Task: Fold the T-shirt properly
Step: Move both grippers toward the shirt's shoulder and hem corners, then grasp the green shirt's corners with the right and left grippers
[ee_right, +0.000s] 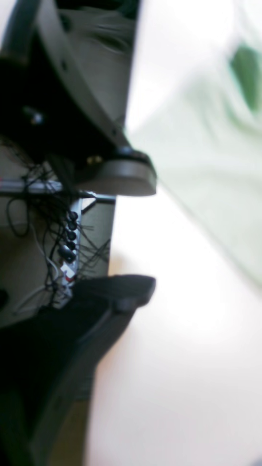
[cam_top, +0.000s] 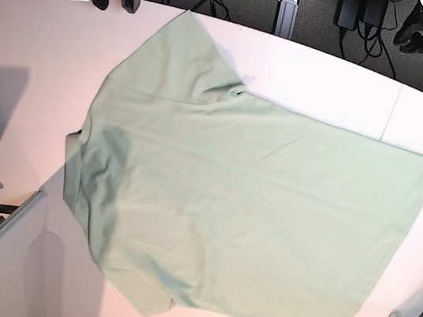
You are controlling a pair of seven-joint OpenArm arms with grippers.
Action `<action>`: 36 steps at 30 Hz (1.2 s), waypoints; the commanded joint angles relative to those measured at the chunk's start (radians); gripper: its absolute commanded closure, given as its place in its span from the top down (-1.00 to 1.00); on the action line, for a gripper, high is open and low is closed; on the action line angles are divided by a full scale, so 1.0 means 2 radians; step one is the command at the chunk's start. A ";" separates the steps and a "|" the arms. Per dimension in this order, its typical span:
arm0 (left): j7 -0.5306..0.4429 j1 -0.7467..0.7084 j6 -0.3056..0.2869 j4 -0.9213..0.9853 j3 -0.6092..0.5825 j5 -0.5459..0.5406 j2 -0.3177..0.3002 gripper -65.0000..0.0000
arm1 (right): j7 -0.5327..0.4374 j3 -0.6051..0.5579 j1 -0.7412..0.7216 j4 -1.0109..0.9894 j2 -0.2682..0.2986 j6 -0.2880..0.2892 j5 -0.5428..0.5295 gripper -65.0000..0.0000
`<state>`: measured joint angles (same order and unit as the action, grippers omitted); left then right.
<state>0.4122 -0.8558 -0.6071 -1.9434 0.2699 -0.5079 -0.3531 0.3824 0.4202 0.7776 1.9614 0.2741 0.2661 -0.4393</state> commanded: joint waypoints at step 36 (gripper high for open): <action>0.054 0.154 0.132 0.044 0.085 -0.061 -0.130 0.02 | 0.028 -0.110 -0.142 -0.125 -0.121 0.001 0.051 0.10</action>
<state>0.5331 -0.5476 -0.3508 -1.8454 0.4320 -0.6220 -0.5980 0.3908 0.2024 0.4847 1.7107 0.0303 0.2768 -0.3500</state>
